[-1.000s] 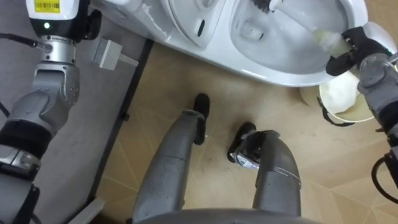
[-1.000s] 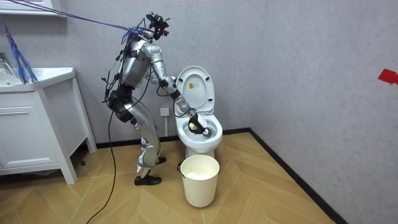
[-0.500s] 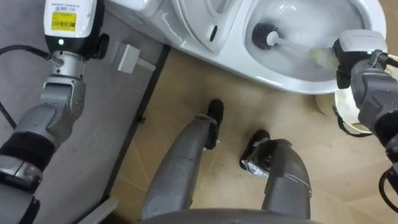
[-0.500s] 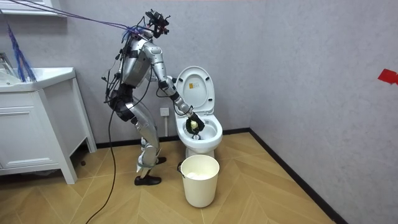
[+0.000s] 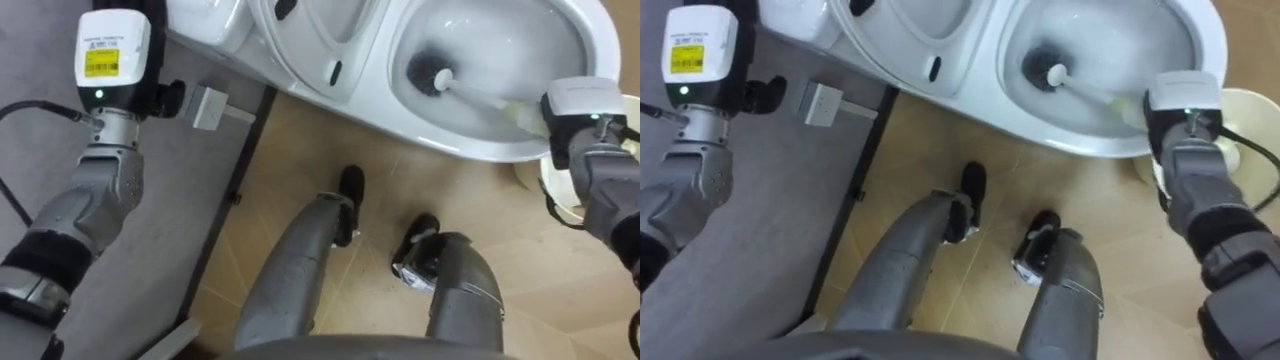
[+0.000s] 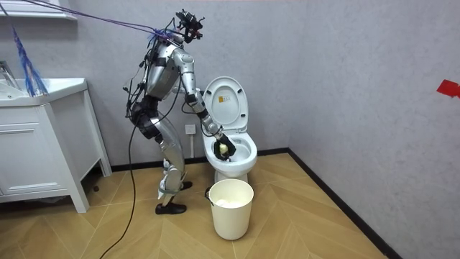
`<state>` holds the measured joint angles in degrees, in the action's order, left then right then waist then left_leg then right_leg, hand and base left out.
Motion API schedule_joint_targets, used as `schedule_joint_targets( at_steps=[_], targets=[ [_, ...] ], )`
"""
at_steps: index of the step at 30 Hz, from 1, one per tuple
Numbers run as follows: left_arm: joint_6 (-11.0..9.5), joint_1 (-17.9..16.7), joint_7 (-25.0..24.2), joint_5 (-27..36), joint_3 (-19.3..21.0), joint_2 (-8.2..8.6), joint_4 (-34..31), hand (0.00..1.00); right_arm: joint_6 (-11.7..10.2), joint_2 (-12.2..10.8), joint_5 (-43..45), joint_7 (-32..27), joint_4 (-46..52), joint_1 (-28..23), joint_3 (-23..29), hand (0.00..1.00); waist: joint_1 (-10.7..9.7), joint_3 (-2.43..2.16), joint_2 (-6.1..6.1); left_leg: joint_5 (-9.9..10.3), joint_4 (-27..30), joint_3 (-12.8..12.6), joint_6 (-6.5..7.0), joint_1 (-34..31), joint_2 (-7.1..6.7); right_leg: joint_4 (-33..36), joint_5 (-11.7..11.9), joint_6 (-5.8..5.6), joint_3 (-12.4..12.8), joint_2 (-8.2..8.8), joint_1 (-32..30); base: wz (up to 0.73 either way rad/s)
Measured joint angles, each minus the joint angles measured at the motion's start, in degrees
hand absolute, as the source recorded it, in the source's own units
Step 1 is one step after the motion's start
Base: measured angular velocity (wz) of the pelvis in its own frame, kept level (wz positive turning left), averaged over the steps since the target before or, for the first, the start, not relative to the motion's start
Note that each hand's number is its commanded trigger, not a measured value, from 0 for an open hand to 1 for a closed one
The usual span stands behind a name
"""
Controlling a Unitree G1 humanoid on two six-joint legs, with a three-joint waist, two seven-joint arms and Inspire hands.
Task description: Brush toilet
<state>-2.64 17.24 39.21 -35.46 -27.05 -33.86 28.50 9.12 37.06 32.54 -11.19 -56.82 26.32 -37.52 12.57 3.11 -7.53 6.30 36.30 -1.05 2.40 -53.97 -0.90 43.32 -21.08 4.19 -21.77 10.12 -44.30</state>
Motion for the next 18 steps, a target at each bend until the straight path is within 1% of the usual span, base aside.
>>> schedule_joint_targets(
  at_steps=[1, 2, 3, 4, 5, 6, 7, 9, 10, 11, 13, 14, 16, 17, 18],
  targets=[
    [0.0, 0.4, -0.1, 0.0, -0.1, -0.01, 0.0, 0.0, -0.5, -0.3, -6.9, -0.1, -2.1, 1.4, 0.0, 1.0, -0.4, 0.29, 0.45, 0.0, 0.1, 0.0, 0.02, 0.1, -0.43, 0.9, -0.5, -0.05, 0.0, 0.57, -0.1, 0.12],
    [0.0, 0.7, -0.1, 0.0, -0.1, -0.16, 0.0, 0.0, -0.9, -0.5, -10.2, 0.0, -3.0, 2.2, 0.1, 1.0, -0.6, 0.51, 0.88, 0.0, 0.1, -0.1, 0.03, 0.2, -0.72, 1.5, -0.9, -0.06, 0.1, 0.96, -0.2, 0.18],
    [0.1, 0.9, 0.0, -0.1, 0.1, -0.57, -0.3, 0.0, -1.3, -1.1, -17.6, 0.5, -4.7, 3.5, 1.0, 1.0, -1.0, 0.92, 1.97, 0.0, 0.2, -0.2, 0.02, 0.1, -1.06, 2.6, -1.4, -0.11, 0.6, 1.4, -0.9, 0.11],
    [0.0, 1.0, 0.2, -0.2, 0.6, -0.63, -0.5, 0.0, -2.0, -1.3, -24.7, 1.4, -5.8, 4.4, 2.2, 1.0, -1.3, 1.09, 3.08, -0.1, 0.3, -0.4, 0.03, -0.4, -1.16, 3.6, -1.6, 0.07, 1.0, 1.75, -1.9, 0.04],
    [-0.1, 0.9, 0.4, -0.2, 0.9, -0.64, -0.5, 0.0, -2.3, -1.3, -27.8, 2.1, -5.7, 4.6, 3.1, 1.0, -1.3, 1.14, 3.41, -0.1, 0.4, -0.6, 0.03, -0.7, -1.09, 3.8, -1.6, 0.08, 1.3, 1.7, -2.3, -0.05],
    [-0.1, 0.7, 1.2, -0.1, 1.4, -0.66, -0.5, 0.0, -2.7, -1.5, -34.6, 3.0, -5.6, 5.5, 3.6, 1.0, -1.5, 1.12, 3.65, -0.1, 0.9, -1.0, 0.04, -1.4, -0.81, 4.0, -1.6, 0.22, 1.3, 1.6, -2.9, -0.09],
    [-0.1, 0.6, 1.9, -0.1, 2.0, -0.65, -0.4, 0.0, -2.8, -2.5, -40.6, 3.3, -5.5, 6.0, 5.2, 1.0, -2.0, 1.12, 3.7, -0.1, 1.5, -1.1, 0.06, -1.9, -0.72, 4.5, -1.5, 0.25, 1.5, 1.57, -3.3, -0.07],
    [-0.1, 0.5, 2.9, -0.4, 3.0, -0.68, -0.4, 0.0, -2.8, -4.0, -46.0, 4.0, -4.9, 6.2, 6.7, 1.0, -2.7, 1.08, 4.17, -0.1, 1.6, -1.4, 0.11, -2.4, -0.76, 5.1, -1.5, 0.26, 2.0, 1.67, -4.3, -0.07],
    [0.0, 0.4, 3.2, -0.3, 3.2, -0.67, -0.3, 0.0, -2.6, -4.9, -48.9, 4.3, -4.9, 6.2, 6.8, 1.0, -3.0, 1.08, 4.6, -0.2, 1.8, -1.9, 0.25, -2.6, -0.75, 5.7, -1.5, 0.28, 2.7, 1.76, -5.0, -0.11],
    [0.1, 0.4, 3.5, -0.2, 3.2, -0.66, -0.3, 0.0, -2.5, -5.3, -50.8, 4.5, -4.9, 6.2, 6.9, 1.0, -3.2, 1.06, 4.7, -0.3, 1.8, -1.9, 0.31, -2.7, -0.76, 5.8, -1.5, 0.32, 3.0, 1.8, -5.2, -0.11],
    [0.1, 0.7, 4.2, 0.0, 3.2, -0.7, 0.9, 0.0, -1.9, -7.0, -58.5, 5.2, -5.0, 6.2, 7.1, 1.0, -4.3, 1.03, 4.75, -0.6, 1.9, -1.9, 0.53, -2.5, -0.94, 6.3, -1.4, 0.32, 3.1, 2.2, -5.3, -0.02],
    [0.1, 0.7, 4.3, 0.0, 3.3, -0.71, 1.2, 0.0, -1.9, -7.4, -60.0, 5.3, -5.0, 6.2, 7.1, 1.0, -4.4, 1.03, 4.74, -0.6, 2.0, -2.0, 0.6, -2.5, -0.95, 6.5, -1.4, 0.3, 3.1, 2.24, -5.3, 0.0],
    [0.1, 1.1, 4.4, -0.1, 3.2, -0.71, 1.9, 0.0, -1.6, -8.7, -65.3, 6.0, -5.0, 6.2, 7.1, 1.0, -5.4, 1.03, 4.73, -1.1, 1.9, -1.8, 0.83, -2.5, -1.08, 6.5, -1.1, 0.28, 2.8, 2.47, -5.2, 0.02],
    [0.2, 1.1, 4.4, -0.1, 3.3, -0.71, 1.9, 0.0, -1.5, -8.9, -66.6, 6.3, -5.1, 6.2, 7.2, 1.0, -5.8, 1.02, 4.73, -1.3, 1.7, -1.8, 0.91, -2.5, -1.17, 6.5, -1.1, 0.24, 2.8, 2.56, -5.2, 0.1],
    [0.2, 1.2, 4.4, -0.1, 3.3, -0.71, 2.0, 0.0, -1.5, -9.0, -68.8, 7.0, -5.1, 6.2, 7.2, 1.0, -6.1, 1.02, 4.72, -1.8, 1.2, -1.7, 1.03, -2.4, -1.57, 6.5, -0.9, 0.07, 2.7, 2.83, -5.2, 0.09]
  ],
)
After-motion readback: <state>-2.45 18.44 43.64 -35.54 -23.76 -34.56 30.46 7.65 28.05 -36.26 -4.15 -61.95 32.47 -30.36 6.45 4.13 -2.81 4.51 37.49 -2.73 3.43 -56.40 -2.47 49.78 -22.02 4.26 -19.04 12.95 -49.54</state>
